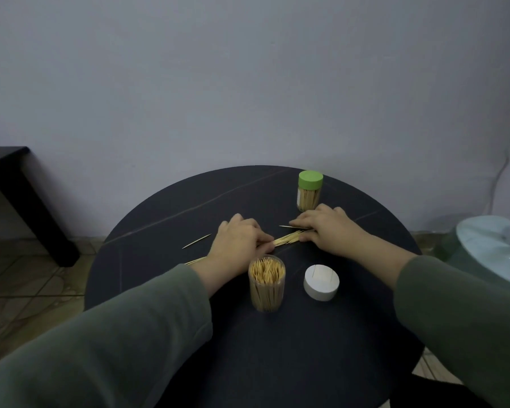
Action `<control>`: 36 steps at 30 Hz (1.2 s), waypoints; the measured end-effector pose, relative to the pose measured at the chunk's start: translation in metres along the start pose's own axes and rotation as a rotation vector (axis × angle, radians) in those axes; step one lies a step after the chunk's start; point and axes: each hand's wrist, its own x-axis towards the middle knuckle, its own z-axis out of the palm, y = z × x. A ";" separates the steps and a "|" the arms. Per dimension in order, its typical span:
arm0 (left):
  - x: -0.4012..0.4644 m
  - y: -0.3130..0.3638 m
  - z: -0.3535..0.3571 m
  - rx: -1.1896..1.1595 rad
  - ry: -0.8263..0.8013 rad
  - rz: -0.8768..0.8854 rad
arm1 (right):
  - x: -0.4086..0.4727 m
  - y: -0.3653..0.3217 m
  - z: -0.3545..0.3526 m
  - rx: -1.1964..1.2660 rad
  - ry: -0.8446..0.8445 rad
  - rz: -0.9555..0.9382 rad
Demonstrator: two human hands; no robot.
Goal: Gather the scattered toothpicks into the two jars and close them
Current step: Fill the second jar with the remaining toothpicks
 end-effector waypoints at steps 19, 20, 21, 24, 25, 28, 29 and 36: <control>0.003 0.005 -0.013 0.205 -0.060 0.117 | -0.017 0.006 -0.005 -0.328 0.074 -0.144; 0.003 0.005 -0.013 0.214 -0.070 0.123 | -0.017 0.006 -0.005 -0.341 0.075 -0.154; 0.003 0.005 -0.014 0.217 -0.075 0.126 | -0.016 0.005 -0.004 -0.353 0.076 -0.162; 0.003 0.004 -0.016 0.229 -0.060 0.133 | -0.016 0.002 -0.004 -0.381 0.078 -0.175; 0.002 0.004 -0.017 0.234 -0.054 0.134 | -0.017 0.000 -0.005 -0.383 0.078 -0.179; 0.000 0.003 -0.018 0.239 -0.064 0.115 | -0.019 -0.004 -0.007 -0.372 0.075 -0.173; 0.000 0.003 -0.018 0.239 -0.072 0.107 | -0.020 -0.006 -0.007 -0.362 0.071 -0.169; -0.003 0.004 -0.025 0.289 -0.112 0.094 | -0.023 -0.016 -0.006 -0.286 0.073 -0.182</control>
